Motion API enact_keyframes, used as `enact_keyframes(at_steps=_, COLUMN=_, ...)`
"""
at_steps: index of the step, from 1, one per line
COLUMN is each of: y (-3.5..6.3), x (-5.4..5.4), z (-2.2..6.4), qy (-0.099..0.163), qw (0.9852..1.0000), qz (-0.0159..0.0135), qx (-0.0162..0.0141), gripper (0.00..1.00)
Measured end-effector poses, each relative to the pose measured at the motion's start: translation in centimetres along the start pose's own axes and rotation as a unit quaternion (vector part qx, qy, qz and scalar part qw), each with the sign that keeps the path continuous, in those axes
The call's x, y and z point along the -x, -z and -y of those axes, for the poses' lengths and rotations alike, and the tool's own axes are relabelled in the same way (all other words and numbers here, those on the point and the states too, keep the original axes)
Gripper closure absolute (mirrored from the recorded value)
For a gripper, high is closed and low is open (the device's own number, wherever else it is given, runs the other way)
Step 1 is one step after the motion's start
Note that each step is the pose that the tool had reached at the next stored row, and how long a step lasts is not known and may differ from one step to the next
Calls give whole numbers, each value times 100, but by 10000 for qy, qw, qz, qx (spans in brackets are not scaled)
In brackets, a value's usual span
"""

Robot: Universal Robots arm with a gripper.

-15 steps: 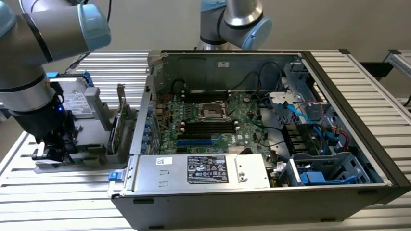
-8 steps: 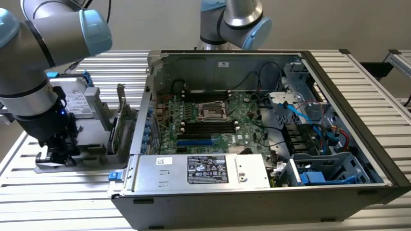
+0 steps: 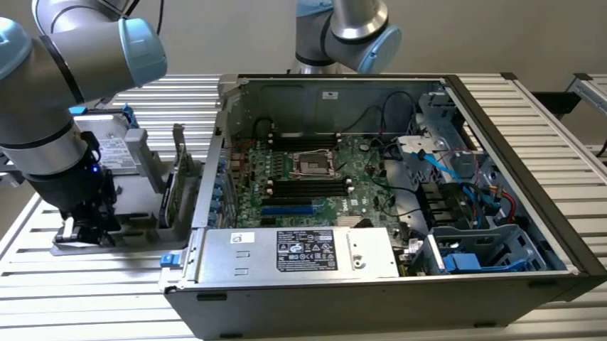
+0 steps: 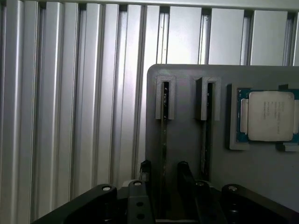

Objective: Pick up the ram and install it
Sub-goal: 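Pick up the ram and move it above insertion slot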

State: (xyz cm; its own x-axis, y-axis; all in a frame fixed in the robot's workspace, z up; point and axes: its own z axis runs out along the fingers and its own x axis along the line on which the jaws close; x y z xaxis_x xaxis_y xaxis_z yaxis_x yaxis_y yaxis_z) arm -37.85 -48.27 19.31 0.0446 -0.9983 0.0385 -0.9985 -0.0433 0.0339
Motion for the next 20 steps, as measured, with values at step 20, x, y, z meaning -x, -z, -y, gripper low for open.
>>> enact_keyframes(at_steps=20, y=-7, x=0, z=3, qy=-8, qw=10000, qz=3, qx=-1, gripper=86)
